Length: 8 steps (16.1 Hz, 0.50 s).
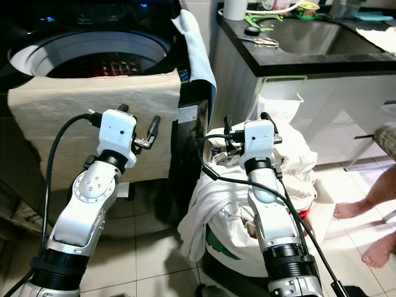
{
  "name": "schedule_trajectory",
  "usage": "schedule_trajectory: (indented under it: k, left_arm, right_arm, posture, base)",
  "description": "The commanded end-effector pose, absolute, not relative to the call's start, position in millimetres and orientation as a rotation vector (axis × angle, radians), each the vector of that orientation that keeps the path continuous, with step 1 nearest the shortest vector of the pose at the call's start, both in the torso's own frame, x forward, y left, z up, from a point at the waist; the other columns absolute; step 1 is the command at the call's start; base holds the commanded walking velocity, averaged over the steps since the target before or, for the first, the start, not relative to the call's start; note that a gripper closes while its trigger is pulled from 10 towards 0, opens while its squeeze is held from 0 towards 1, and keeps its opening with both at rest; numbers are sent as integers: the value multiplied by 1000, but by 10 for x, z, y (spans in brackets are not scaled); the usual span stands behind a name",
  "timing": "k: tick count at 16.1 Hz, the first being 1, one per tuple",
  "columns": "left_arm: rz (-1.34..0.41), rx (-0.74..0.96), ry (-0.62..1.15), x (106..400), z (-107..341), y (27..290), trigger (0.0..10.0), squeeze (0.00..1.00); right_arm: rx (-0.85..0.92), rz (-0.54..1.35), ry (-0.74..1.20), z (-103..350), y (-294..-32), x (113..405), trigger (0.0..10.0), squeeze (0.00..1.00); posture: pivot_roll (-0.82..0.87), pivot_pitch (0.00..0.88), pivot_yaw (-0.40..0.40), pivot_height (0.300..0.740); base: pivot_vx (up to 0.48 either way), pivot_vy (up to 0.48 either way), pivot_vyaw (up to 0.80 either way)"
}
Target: Clothes washing
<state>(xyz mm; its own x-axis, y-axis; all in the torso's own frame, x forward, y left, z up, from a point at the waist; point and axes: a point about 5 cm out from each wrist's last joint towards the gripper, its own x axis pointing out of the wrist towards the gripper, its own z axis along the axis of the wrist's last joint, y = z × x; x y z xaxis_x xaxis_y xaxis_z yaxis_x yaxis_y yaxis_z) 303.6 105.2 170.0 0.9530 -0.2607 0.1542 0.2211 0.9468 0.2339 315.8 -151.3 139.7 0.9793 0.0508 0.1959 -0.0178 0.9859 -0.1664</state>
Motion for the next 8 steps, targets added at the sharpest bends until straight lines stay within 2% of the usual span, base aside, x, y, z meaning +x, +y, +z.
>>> schedule_trajectory:
  k: [1, 8]
  left_arm:
    - [-252, 242, -173, 3050, 1679, 1026, 10000, 0]
    - [-247, 242, -168, 3026, 1640, 1041, 10000, 0]
  right_arm:
    - [-141, 41, -210, 1434, -1512, 3207, 10000, 0]
    - [-122, 80, -196, 1394, -1468, 3260, 10000, 0]
  posture:
    - [93, 0, -14, 736]
    - [113, 0, -38, 736]
  base:
    - [0, 0, -594]
    - [0, 0, -591]
